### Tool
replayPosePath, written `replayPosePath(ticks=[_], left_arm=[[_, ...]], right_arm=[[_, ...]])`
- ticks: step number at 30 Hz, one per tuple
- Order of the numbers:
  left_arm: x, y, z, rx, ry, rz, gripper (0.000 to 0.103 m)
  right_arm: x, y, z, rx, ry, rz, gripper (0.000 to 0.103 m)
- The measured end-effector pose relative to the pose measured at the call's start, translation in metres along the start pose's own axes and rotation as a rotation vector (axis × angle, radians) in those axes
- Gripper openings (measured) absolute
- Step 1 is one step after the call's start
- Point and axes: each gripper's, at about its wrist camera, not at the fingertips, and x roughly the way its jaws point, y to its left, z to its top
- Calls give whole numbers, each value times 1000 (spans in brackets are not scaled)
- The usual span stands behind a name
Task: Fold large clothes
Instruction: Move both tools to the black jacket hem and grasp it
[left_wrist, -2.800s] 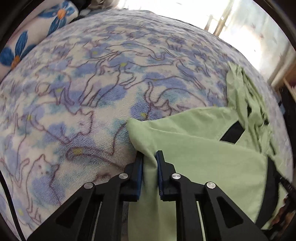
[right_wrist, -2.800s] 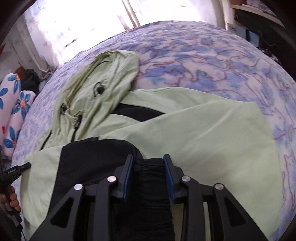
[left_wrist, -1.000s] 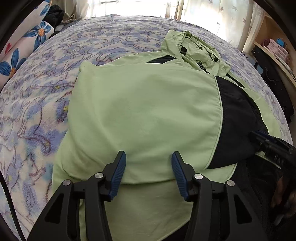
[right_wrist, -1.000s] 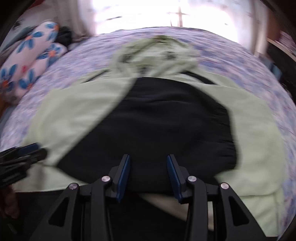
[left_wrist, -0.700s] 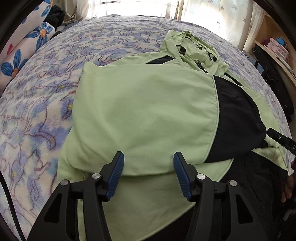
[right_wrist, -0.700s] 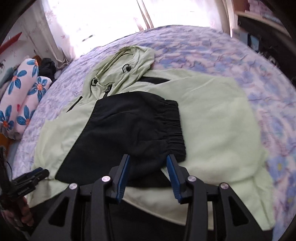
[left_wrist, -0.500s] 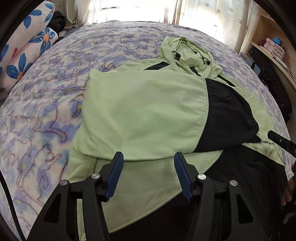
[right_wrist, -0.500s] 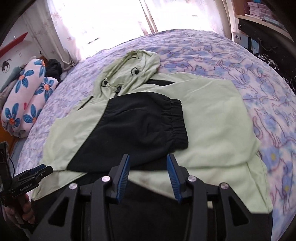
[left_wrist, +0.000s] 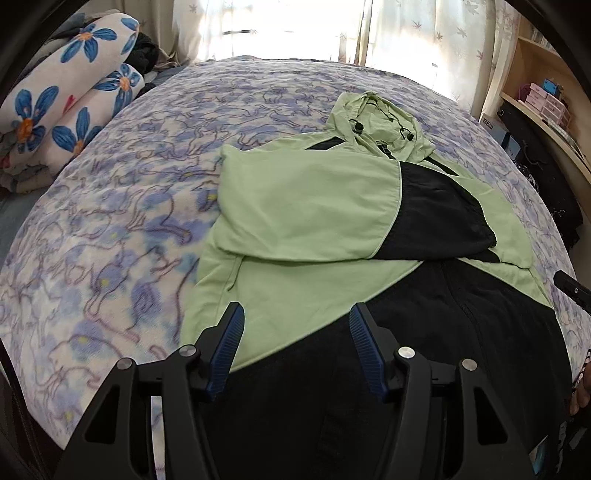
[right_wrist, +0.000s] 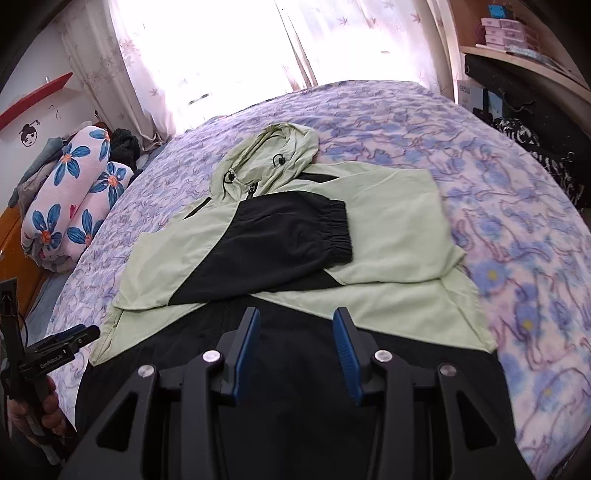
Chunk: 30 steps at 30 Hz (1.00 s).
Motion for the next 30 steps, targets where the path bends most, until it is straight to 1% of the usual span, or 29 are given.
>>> replayPosePath(ticks=[4,7,9,10,15,16,19,21,24,27,30], left_arm=[[-16,7,-13,-6,-2,12,60],[-28,16,-29,-14,5,28,61],[-35,23,-40,-20,12,36,62],[-38,26,-46,-23,18,40,62],[-48,49,-77,-46,58,53,63],[-49,54,-83,-56,69,46,63],[-51,72,-103,-92,108,-7,63],[-50,82,-119,-107,136,-40,63],[-44,95,-144,-120,179,-95,63],[-40,96,-158,-120,173,-124,63],[-39,93,-162,-107,150,-143,69]], right_arm=[[-17,-7,-12,-4,-3,-8,41],[-29,-13,-22,-13,-3,-23,43],[-38,-17,-30,-23,-1,-39,51],[-42,-19,-33,-24,-2,-47,53],[-61,-35,-48,-15,8,-92,54],[-63,-38,-50,-15,14,-102,54],[-72,-47,-58,-15,36,-126,56],[-79,-54,-64,-14,48,-143,63],[-85,-65,-74,-28,73,-182,65],[-89,-80,-83,-27,112,-220,65],[-90,-98,-88,4,146,-242,65]])
